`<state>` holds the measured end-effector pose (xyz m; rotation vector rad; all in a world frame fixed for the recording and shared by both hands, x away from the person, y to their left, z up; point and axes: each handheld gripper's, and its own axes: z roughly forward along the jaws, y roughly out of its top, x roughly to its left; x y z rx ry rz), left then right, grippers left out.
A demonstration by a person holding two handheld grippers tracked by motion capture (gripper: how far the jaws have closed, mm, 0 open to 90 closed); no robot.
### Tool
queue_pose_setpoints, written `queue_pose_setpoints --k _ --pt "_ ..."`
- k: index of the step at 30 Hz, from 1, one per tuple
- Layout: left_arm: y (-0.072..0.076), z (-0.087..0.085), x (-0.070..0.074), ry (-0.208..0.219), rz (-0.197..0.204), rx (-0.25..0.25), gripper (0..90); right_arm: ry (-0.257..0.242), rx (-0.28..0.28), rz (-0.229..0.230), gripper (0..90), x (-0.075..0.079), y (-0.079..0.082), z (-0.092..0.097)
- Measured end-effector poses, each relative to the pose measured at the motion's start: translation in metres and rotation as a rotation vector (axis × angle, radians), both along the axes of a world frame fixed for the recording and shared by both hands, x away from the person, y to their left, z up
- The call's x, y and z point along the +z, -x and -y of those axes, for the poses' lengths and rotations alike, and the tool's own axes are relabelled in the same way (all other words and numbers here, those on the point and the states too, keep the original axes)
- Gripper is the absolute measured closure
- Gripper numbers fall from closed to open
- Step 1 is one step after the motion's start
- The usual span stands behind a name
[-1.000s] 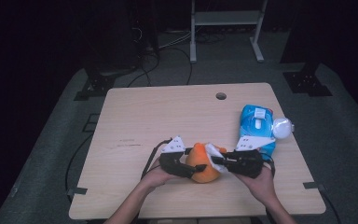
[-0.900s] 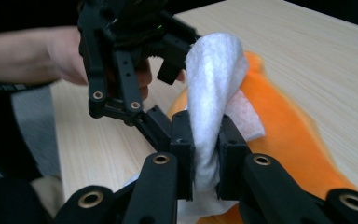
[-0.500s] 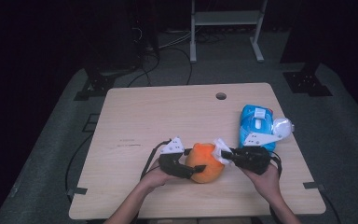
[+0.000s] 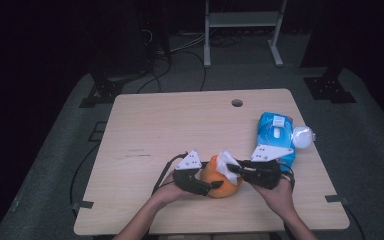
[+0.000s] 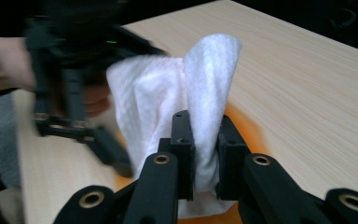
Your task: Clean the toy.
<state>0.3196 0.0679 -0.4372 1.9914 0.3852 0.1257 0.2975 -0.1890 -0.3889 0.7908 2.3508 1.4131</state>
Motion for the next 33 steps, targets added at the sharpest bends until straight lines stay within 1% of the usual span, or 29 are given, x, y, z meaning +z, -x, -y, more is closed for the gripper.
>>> queue_pose_setpoints --k 1,2,3,4,5,6,8,9,10,12,14,16,17,19,20,21,23,24,25,27,28,30,31,32,33 --pt "0.001 0.000 0.000 -0.004 0.006 -0.007 26.5 0.003 -0.018 -0.001 79.7 -0.001 -0.002 0.004" --pt "0.001 -0.001 0.000 -0.006 0.009 -0.011 26.4 0.008 -0.034 -0.017 79.6 -0.003 -0.005 0.009" --pt "0.002 -0.001 0.000 -0.005 0.011 -0.017 26.1 -0.006 -0.035 -0.042 79.6 -0.006 -0.007 0.014" --pt "0.002 -0.001 0.000 -0.005 0.012 -0.027 25.0 -0.015 -0.030 -0.054 79.6 -0.008 -0.007 0.016" --pt "0.001 0.000 0.002 -0.006 0.010 -0.036 21.8 -0.008 -0.025 -0.054 79.5 -0.009 -0.006 0.016" --pt "0.001 -0.001 0.003 -0.006 0.008 -0.041 18.6 0.004 -0.018 -0.045 79.5 -0.009 -0.004 0.014" --pt "-0.001 -0.003 0.007 0.016 -0.002 -0.037 13.0 0.024 -0.005 -0.025 79.5 -0.009 0.000 0.011" --pt "-0.002 -0.005 0.008 0.027 -0.005 -0.036 12.3 0.027 0.001 -0.024 79.6 -0.008 0.001 0.010" --pt "-0.002 -0.005 0.008 0.022 -0.003 -0.039 12.8 0.026 0.008 -0.023 79.5 -0.008 0.001 0.009" --pt "0.000 -0.004 0.007 0.015 0.005 -0.050 18.6 0.025 0.014 -0.020 79.5 -0.006 0.002 0.007" --pt "0.002 -0.002 0.007 0.007 0.008 -0.047 23.0 0.027 0.027 -0.004 79.6 -0.003 0.005 0.004" --pt "0.006 0.003 0.007 -0.001 0.020 -0.045 24.7 0.022 0.050 0.014 79.5 0.000 0.009 -0.002" --pt "0.008 0.006 0.006 -0.008 0.024 -0.052 25.0 0.013 0.078 0.024 79.5 0.002 0.013 -0.006" --pt "0.012 0.009 0.004 -0.023 0.052 -0.077 26.0 0.020 0.116 0.043 79.5 0.005 0.019 -0.015" --pt "0.013 0.010 0.004 -0.026 0.059 -0.085 26.3 0.021 0.127 0.044 79.5 0.006 0.020 -0.018" --pt "0.014 0.010 0.003 -0.028 0.061 -0.082 26.5 0.021 0.131 0.046 79.6 0.006 0.020 -0.019" --pt "0.013 0.009 0.002 -0.021 0.056 -0.079 27.5 0.021 0.120 0.035 79.6 0.006 0.018 -0.016" --pt "0.012 0.008 0.002 -0.019 0.052 -0.078 27.9 0.009 0.108 0.020 79.6 0.005 0.015 -0.013" --pt "0.012 0.008 0.001 -0.011 0.049 -0.079 27.9 -0.002 0.092 0.011 79.6 0.004 0.012 -0.009" --pt "0.012 0.007 0.001 -0.014 0.052 -0.084 27.8 0.008 0.046 0.004 79.5 0.001 0.007 0.000" --pt "0.012 0.007 0.001 -0.012 0.050 -0.087 27.5 0.008 0.035 -0.005 79.5 -0.001 0.006 0.004" --pt "0.011 0.007 0.003 -0.003 0.039 -0.106 23.3 0.002 0.035 -0.025 79.5 -0.005 0.005 0.008" --pt "0.010 0.007 0.004 0.001 0.034 -0.112 18.8 0.004 0.038 -0.027 79.5 -0.005 0.005 0.008" --pt "0.009 0.006 0.006 0.016 0.029 -0.108 16.2 0.007 0.046 -0.025 79.5 -0.005 0.006 0.006" --pt "0.008 0.006 0.007 0.022 0.026 -0.105 13.6 0.005 0.059 -0.023 79.5 -0.005 0.007 0.004"
